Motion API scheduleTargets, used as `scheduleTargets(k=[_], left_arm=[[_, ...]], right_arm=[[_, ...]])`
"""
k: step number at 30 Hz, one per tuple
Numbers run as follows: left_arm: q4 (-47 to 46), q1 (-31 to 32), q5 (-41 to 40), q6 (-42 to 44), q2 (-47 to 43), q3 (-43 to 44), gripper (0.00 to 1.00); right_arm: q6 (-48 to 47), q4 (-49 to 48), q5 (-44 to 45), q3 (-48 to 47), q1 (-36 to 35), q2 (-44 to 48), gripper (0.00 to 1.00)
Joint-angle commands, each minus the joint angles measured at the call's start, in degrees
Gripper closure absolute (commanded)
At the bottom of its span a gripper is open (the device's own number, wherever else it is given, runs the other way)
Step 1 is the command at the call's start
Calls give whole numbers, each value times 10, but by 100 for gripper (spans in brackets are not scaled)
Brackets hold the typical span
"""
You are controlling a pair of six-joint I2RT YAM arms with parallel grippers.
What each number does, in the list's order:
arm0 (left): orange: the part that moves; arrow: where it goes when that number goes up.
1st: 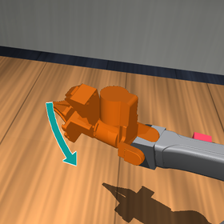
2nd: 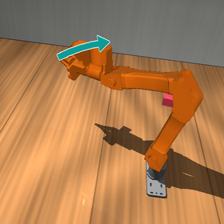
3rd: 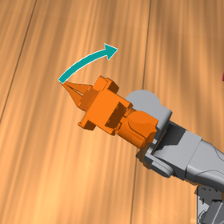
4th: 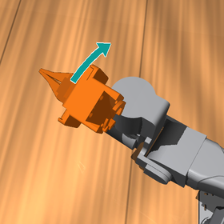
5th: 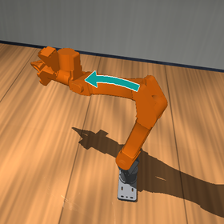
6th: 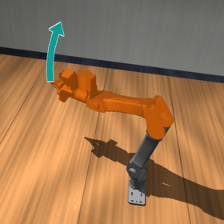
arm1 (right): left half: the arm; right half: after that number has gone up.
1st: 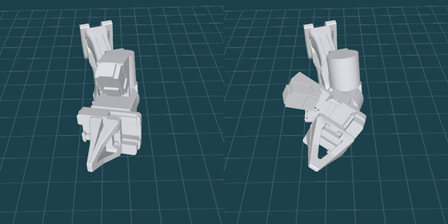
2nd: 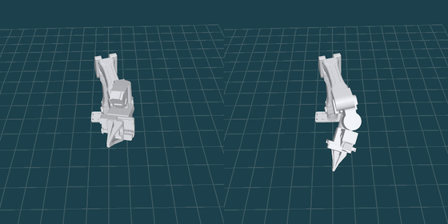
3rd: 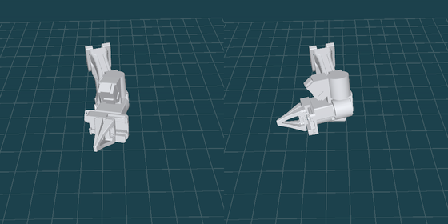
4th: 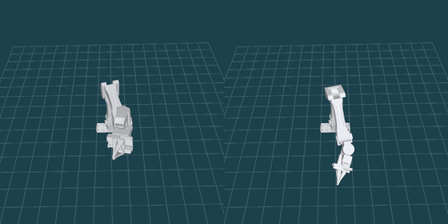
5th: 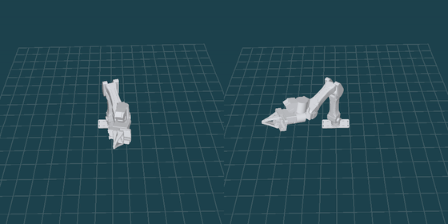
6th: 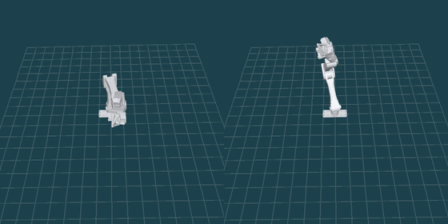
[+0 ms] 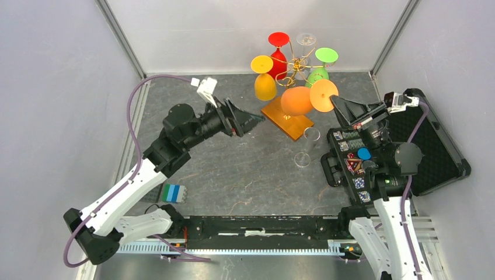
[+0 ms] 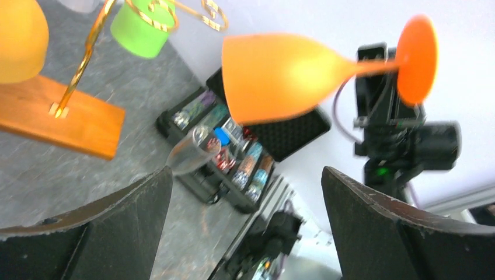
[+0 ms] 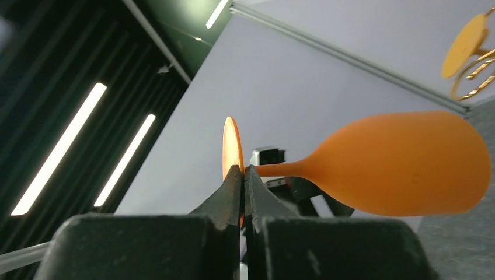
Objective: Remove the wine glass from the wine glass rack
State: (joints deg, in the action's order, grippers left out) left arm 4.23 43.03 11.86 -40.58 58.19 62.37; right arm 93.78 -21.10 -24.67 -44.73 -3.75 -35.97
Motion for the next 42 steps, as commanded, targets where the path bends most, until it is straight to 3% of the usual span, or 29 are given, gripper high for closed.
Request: scheduleTargets(k=[1, 6, 10, 19, 30, 32, 38, 42], left_arm=[[-132, -65, 103, -146, 36, 9, 0], [-291, -79, 174, -237, 90, 6, 0], [-329, -80, 194, -277, 111, 15, 2], [-495, -75, 230, -447, 142, -13, 18], [-537, -52, 237, -481, 160, 7, 26], [-554, -51, 239, -492, 160, 5, 31], [-593, -44, 260, -508, 158, 12, 59], [-582, -43, 268, -493, 150, 11, 68]], right_arm=[[140, -189, -44, 18, -1, -14, 100], [201, -245, -45, 29, -1, -27, 100], [220, -267, -39, 34, -1, -33, 100], [222, -284, -30, 32, -3, -45, 100], [210, -272, -24, 53, -17, -42, 100], [208, -270, -22, 62, -18, -43, 100], [207, -274, -12, 90, -22, -44, 100], [209, -283, -13, 107, -25, -51, 100]])
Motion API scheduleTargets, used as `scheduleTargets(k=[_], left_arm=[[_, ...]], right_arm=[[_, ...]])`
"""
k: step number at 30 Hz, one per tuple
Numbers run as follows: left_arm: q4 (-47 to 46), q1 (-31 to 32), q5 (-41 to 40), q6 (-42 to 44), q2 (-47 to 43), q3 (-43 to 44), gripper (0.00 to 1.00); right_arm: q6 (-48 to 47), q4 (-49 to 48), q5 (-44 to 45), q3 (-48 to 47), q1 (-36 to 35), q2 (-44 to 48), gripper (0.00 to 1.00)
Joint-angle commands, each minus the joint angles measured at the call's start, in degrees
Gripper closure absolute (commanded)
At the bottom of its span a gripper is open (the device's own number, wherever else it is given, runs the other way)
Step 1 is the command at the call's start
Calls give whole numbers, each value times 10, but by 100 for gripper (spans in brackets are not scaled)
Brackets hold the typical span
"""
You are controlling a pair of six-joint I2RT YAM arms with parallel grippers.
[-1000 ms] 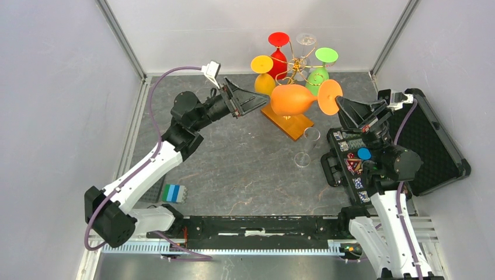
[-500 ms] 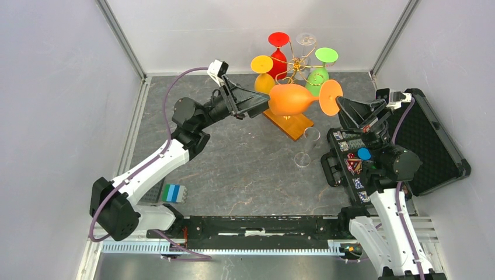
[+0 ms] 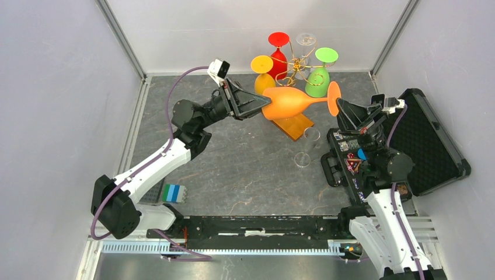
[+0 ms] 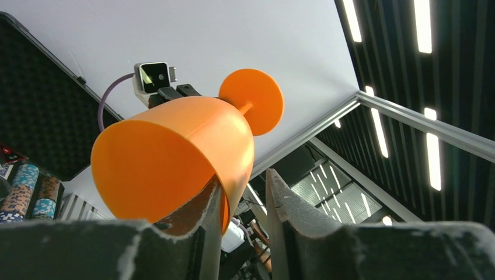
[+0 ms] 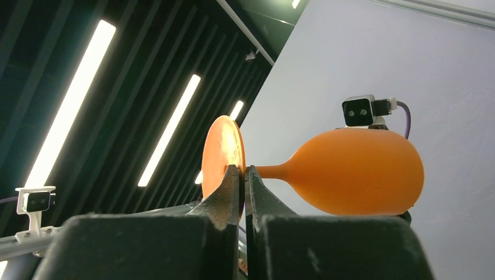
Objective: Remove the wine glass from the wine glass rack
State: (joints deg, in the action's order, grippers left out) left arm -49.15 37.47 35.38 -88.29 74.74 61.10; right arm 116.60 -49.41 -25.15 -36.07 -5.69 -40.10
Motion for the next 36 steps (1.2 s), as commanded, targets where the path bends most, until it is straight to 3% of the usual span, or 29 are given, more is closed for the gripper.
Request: scheduleTargets(k=[1, 5, 7, 13, 16, 18, 27, 36], left_arm=[[-43, 13, 35, -9, -17, 24, 72], [-33, 14, 43, 9, -18, 25, 96], [-29, 14, 44, 21, -18, 24, 98], [20, 13, 33, 90, -35, 44, 98], [108, 12, 16, 168, -53, 71, 98], [179, 9, 0, 223, -68, 89, 98], [453, -4, -76, 443, -130, 137, 98], [819, -2, -167, 686, -146, 180, 98]], right_arm=[[-18, -2, -9, 23, -6, -11, 100], [-19, -6, -11, 29, -10, -16, 100], [-21, -6, -11, 32, -11, -17, 96], [-81, 59, 12, 30, -10, -3, 57], [-127, 102, 19, 18, -11, -3, 42], [-164, 143, 22, 7, -11, -3, 37], [-395, 318, 110, -56, -10, 6, 30], [-819, 580, 187, -271, -11, -35, 30]])
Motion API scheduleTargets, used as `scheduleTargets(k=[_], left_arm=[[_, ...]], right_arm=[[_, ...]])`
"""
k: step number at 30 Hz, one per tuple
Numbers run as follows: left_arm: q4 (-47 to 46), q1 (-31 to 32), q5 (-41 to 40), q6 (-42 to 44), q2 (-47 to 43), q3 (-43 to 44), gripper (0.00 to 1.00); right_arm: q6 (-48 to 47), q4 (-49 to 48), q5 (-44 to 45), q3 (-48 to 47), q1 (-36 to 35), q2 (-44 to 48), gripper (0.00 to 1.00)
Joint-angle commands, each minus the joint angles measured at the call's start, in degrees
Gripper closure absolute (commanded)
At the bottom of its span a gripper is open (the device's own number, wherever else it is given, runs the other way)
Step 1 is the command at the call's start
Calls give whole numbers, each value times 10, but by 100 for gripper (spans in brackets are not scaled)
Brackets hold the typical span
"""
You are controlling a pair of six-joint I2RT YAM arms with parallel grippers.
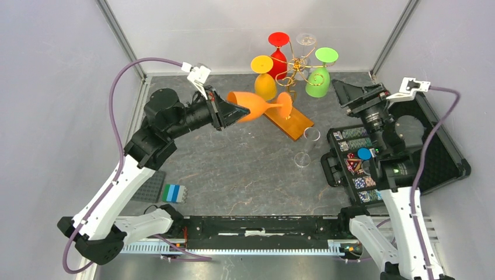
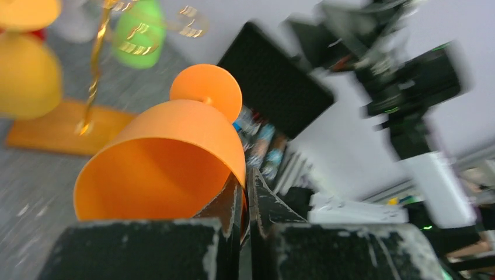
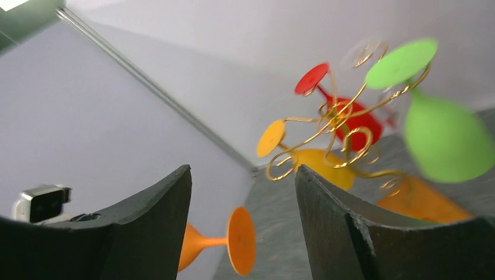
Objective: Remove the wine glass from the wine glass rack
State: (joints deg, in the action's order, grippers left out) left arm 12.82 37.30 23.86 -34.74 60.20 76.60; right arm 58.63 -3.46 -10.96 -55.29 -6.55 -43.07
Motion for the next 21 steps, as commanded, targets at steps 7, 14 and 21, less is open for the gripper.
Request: scheduleTargets(k=[7, 14, 21], left_arm=[[345, 67, -118, 204, 78, 59, 98], [421, 165, -253, 219, 223, 134, 98], [443, 214, -281, 219, 338, 217, 98]], right_arm=[[-423, 243, 100, -112, -2, -2, 27], [-513, 342, 172, -139, -2, -17, 26], [-539, 360, 233, -118, -2, -5, 26]])
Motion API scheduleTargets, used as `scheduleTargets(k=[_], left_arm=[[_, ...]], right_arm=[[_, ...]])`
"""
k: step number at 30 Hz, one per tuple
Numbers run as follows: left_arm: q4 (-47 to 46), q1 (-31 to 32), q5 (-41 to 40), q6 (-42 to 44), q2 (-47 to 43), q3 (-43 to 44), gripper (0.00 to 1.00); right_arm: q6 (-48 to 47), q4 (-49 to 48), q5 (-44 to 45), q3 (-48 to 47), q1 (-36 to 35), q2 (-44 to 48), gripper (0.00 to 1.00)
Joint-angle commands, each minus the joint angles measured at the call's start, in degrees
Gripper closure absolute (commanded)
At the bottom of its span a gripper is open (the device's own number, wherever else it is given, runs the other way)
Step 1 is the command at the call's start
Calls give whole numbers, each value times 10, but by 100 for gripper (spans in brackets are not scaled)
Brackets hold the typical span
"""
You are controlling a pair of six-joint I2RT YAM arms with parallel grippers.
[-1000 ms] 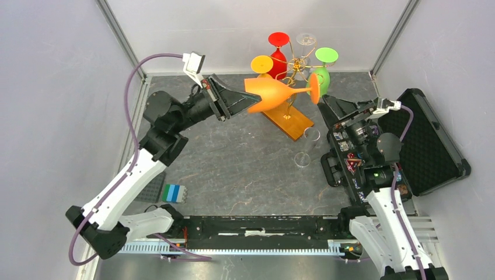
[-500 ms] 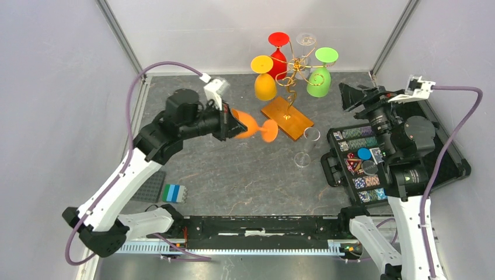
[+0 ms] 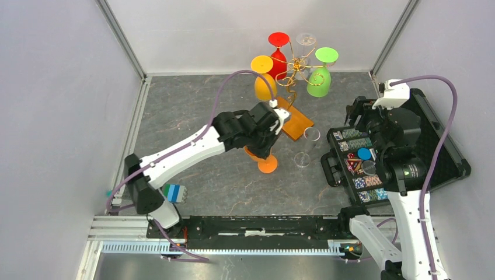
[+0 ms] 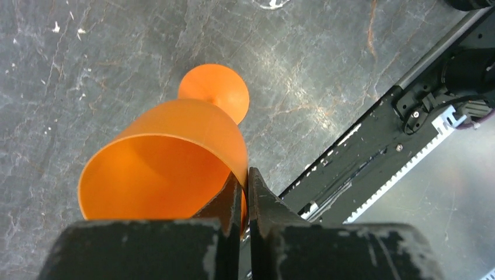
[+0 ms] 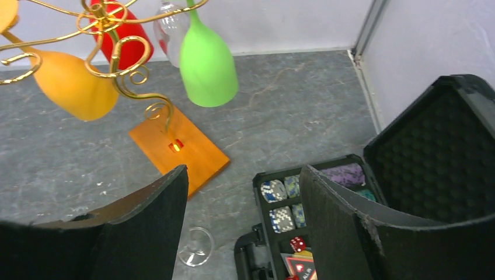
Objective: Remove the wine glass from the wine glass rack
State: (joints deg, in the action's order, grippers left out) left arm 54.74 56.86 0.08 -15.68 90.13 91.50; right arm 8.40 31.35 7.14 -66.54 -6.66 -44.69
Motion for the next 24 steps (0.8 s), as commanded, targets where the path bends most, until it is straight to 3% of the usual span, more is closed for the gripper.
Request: scheduleTargets(k=[1, 16, 24], left_arm=[[30, 23, -48, 29, 55, 84, 98], [55, 55, -103, 30, 200, 177, 98], [56, 55, -117, 46, 220, 188, 76]], right_arm=[[-38, 13, 53, -3, -1, 14, 25], [-25, 8, 40, 19, -1, 20, 25], [-20, 9, 42, 30, -1, 27, 25]])
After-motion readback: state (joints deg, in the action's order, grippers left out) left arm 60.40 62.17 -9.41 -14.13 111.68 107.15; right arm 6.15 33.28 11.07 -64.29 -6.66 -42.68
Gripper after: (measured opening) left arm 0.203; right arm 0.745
